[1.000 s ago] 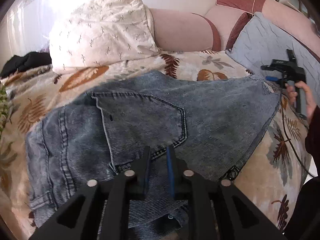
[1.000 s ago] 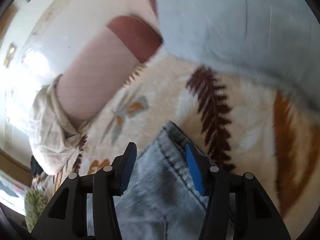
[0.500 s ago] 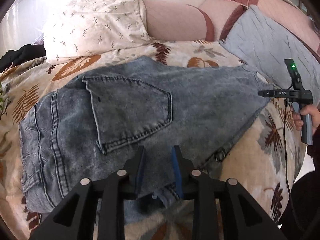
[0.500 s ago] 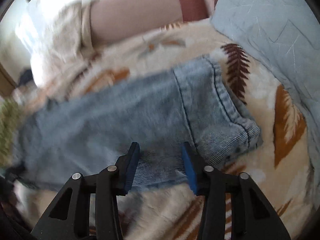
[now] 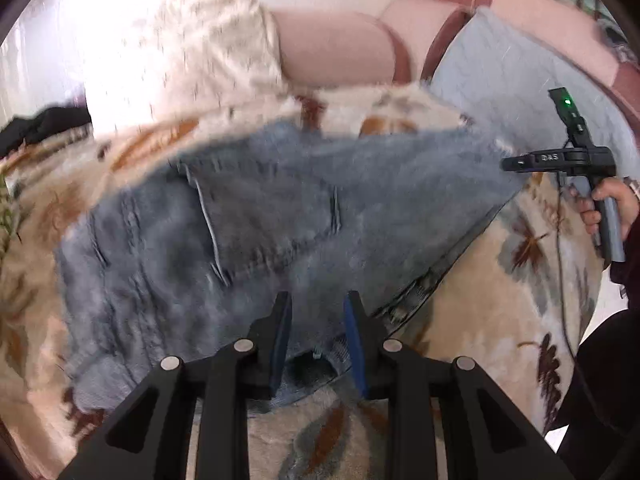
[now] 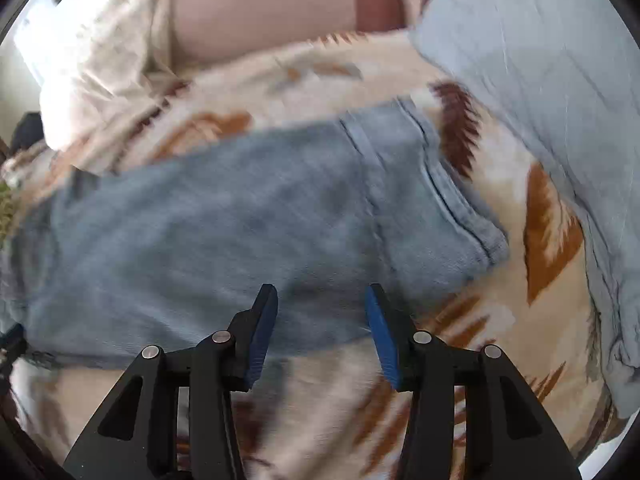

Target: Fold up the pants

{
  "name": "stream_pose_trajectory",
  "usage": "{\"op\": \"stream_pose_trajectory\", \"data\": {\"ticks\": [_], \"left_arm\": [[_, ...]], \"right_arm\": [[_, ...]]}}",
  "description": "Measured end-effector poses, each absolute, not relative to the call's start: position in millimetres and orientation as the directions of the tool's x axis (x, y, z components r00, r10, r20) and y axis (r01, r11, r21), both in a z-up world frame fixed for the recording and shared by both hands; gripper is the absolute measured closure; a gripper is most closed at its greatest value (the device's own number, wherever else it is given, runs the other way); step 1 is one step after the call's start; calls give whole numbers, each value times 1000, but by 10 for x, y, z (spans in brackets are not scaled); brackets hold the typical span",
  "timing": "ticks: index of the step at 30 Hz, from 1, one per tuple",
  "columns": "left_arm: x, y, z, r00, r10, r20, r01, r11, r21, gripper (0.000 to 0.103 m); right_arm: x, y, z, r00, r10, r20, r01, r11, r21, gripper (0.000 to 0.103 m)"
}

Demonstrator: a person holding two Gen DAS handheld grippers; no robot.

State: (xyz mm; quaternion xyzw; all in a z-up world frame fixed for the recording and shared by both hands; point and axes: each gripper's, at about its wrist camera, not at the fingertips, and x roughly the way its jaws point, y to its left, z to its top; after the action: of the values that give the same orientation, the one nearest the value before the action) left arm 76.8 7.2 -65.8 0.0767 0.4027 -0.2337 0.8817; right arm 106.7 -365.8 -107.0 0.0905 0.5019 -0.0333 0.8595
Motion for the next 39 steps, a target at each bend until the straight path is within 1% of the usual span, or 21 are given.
{"op": "stream_pose_trajectory", "data": {"ticks": [2,3,5,7,10,13,17,19,21,23,27,29,30,31,33,36,39], "left_arm": [[716,118,-519,611,-358,-706,478,878,-31,74],[707,152,-459,630,-354,-691,468,883,-26,71],[721,230,-399,644,-365,-672,443,894,-61,68],[748,255,-404,641,-382,-666,431,897,-99,67],[802,168,-475,626,-392,-674,441,891,-108,67],[878,99,-566,603,-401,-690,452,884,-118,67],[1017,175,-657,597,-364,-715,398,908,-130,67],[1119,255,-710,589,-320,-742,344,930,-129,67],[1195,344,-746,572,-317,-757,304,938,-163,67],[1214,379,-776,556,-329,-764,296,937,-188,67],[1189,343,-862,529,-307,-791,309,938,-158,67],[1176,320,-897,517,-295,-804,318,938,-140,68],[1161,316,-912,513,-292,-807,323,937,-135,68],[1150,317,-917,511,-293,-808,324,937,-134,68],[1143,331,-918,508,-298,-808,323,936,-142,68],[1119,341,-910,505,-296,-811,322,936,-141,68],[1094,333,-909,505,-286,-815,319,939,-132,67]], "right_arm": [[1057,-3516,-865,559,90,-824,103,979,176,55],[1058,-3414,-763,590,120,-799,71,977,200,55],[1095,-3238,-649,619,194,-761,5,968,251,55],[1184,-3038,-566,635,278,-721,-60,948,313,52],[1501,-2693,-554,582,428,-691,-150,892,426,52],[1922,-2316,-655,492,533,-688,-212,840,499,52],[2446,-1870,-816,380,554,-741,-248,832,496,52],[2655,-1726,-880,355,554,-753,-259,832,491,52],[2824,-1609,-928,330,567,-755,-280,822,495,52],[2959,-1477,-995,318,552,-771,-298,830,471,52],[3113,-1282,-1169,260,531,-806,-327,834,444,52],[3122,-1225,-1210,235,539,-809,-346,824,448,65],[3118,-1194,-1222,234,530,-815,-358,826,435,85],[3108,-1153,-1241,225,507,-832,-369,835,408,91],[3085,-1094,-1232,218,476,-852,-385,844,373,93],[3113,-1073,-1133,294,404,-866,-364,885,289,95],[3172,-1087,-1127,321,385,-865,-338,900,275,96]]}}
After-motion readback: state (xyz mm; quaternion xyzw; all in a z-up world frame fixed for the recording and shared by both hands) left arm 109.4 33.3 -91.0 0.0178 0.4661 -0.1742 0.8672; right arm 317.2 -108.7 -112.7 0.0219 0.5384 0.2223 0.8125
